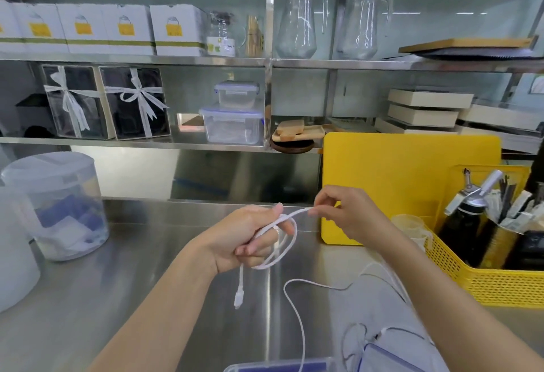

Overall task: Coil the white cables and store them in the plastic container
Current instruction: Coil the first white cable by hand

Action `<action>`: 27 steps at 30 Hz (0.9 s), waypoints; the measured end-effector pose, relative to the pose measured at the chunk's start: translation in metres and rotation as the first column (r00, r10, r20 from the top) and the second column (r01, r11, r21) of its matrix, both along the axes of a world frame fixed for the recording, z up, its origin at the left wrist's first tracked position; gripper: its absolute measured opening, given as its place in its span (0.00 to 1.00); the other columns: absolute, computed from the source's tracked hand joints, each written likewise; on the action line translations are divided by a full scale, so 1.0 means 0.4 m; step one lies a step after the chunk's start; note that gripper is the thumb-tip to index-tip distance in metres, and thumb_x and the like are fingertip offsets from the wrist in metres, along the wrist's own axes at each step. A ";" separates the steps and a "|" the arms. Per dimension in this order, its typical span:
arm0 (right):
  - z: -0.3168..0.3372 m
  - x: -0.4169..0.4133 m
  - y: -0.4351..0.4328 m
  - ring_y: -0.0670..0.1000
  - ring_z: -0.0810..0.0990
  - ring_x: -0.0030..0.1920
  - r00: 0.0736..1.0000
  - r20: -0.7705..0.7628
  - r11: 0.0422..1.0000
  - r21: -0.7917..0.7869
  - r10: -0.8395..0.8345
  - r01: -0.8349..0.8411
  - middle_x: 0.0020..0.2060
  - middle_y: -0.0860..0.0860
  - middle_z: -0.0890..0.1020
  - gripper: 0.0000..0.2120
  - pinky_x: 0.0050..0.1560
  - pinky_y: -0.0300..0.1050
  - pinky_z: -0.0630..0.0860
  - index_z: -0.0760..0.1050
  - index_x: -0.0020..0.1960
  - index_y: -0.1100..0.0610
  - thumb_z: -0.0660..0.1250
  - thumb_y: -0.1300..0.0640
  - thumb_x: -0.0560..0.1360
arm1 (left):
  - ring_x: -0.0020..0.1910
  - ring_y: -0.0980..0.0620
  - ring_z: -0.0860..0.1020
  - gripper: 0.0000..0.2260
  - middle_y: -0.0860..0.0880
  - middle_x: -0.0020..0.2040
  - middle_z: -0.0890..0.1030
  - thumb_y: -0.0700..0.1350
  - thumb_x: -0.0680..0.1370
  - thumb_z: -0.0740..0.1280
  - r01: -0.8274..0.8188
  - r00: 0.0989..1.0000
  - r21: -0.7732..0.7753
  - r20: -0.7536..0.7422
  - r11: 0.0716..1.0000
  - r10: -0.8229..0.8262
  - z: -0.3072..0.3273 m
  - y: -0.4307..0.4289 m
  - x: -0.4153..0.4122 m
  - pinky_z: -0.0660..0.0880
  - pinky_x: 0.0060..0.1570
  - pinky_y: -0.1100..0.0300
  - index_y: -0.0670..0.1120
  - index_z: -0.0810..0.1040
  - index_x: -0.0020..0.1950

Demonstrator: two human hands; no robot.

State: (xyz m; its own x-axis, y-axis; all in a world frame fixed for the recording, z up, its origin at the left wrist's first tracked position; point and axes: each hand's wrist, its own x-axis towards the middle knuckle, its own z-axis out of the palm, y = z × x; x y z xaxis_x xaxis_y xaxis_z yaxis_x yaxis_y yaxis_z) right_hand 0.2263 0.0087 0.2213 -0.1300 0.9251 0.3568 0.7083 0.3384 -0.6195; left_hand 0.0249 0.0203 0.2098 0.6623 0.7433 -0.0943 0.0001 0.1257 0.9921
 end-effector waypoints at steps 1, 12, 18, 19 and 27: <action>-0.006 0.013 0.003 0.41 0.71 0.27 1.000 -0.023 1.000 -0.014 -0.006 0.005 0.31 0.49 0.75 0.05 0.25 0.32 0.67 0.77 0.41 0.59 0.68 0.57 0.72 | 0.13 0.59 0.54 0.18 0.51 0.15 0.61 0.51 0.80 0.56 0.016 1.000 0.001 0.003 1.000 -0.016 0.005 0.001 -0.011 0.53 0.16 0.70 0.42 0.76 0.37; -0.137 -0.014 0.013 0.58 0.78 0.48 0.722 0.689 0.992 -0.033 -0.063 0.118 0.54 0.56 0.79 0.22 0.40 0.47 0.67 0.49 0.73 0.46 0.49 0.53 0.81 | 0.14 0.58 0.62 0.18 0.51 0.17 0.65 0.50 0.81 0.53 -0.221 0.869 -0.098 0.432 0.970 0.241 0.040 0.017 -0.010 0.70 0.18 0.64 0.44 0.67 0.34; -0.101 -0.112 -0.075 0.59 0.75 0.43 0.548 0.768 0.933 -0.352 0.331 -0.072 0.51 0.61 0.77 0.15 0.35 0.51 0.68 0.62 0.64 0.61 0.56 0.60 0.78 | 0.38 0.40 0.84 0.17 0.39 0.37 0.84 0.52 0.82 0.52 -0.366 0.918 -0.023 0.158 0.930 0.364 0.005 0.011 0.021 0.80 0.44 0.41 0.41 0.72 0.48; -0.088 -0.125 -0.087 0.59 0.74 0.42 0.526 0.779 0.934 -0.345 0.341 -0.094 0.50 0.61 0.76 0.12 0.35 0.51 0.68 0.65 0.60 0.62 0.57 0.61 0.77 | 0.44 0.39 0.84 0.16 0.38 0.42 0.84 0.52 0.82 0.52 -0.365 0.926 -0.003 0.106 0.931 0.363 -0.005 0.011 0.025 0.80 0.46 0.40 0.41 0.71 0.50; -0.019 -0.186 -0.124 0.55 0.73 0.45 0.658 0.707 0.961 -0.119 0.259 -0.251 0.51 0.59 0.80 0.10 0.40 0.45 0.70 0.75 0.54 0.62 0.60 0.67 0.75 | 0.27 0.54 0.68 0.21 0.48 0.26 0.72 0.53 0.82 0.51 -0.352 0.869 0.289 -0.253 0.890 0.426 -0.078 0.002 0.092 0.64 0.30 0.60 0.44 0.68 0.33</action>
